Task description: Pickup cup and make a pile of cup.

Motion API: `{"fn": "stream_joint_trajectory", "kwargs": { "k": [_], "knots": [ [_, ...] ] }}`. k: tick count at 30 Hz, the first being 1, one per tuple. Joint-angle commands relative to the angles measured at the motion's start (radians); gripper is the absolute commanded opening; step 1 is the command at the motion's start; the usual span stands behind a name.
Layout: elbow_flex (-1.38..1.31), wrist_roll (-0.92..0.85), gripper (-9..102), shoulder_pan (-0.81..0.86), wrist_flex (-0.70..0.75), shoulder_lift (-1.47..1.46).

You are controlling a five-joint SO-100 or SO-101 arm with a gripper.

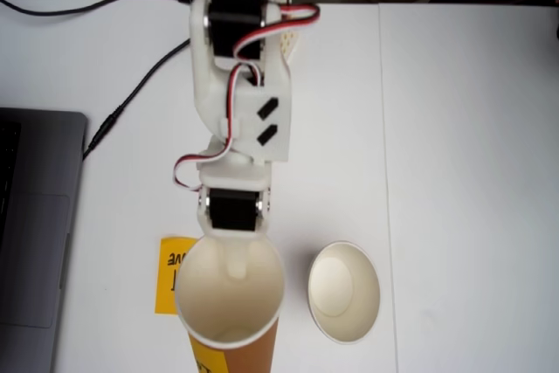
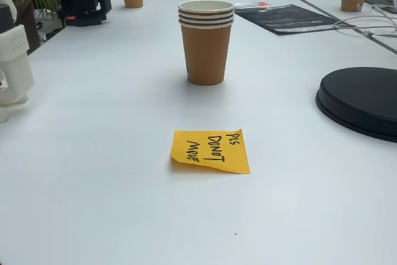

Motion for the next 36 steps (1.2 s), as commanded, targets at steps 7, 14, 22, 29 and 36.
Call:
{"fn": "stream_joint_trajectory", "kwargs": {
  "k": [7,14,22,29,36],
  "knots": [
    [-0.121,-0.002,-7,-0.112,0.02,0.087],
    [-0.135,0.012,-7,-0.207,0.147,0.12],
    [-0.143,0.012,-7,-0.307,0.198,0.147],
    [-0.143,0.012,-7,-0.391,0.198,0.176],
    [-0.126,0.012,-7,-0.41,0.199,0.153]
  ]
}}
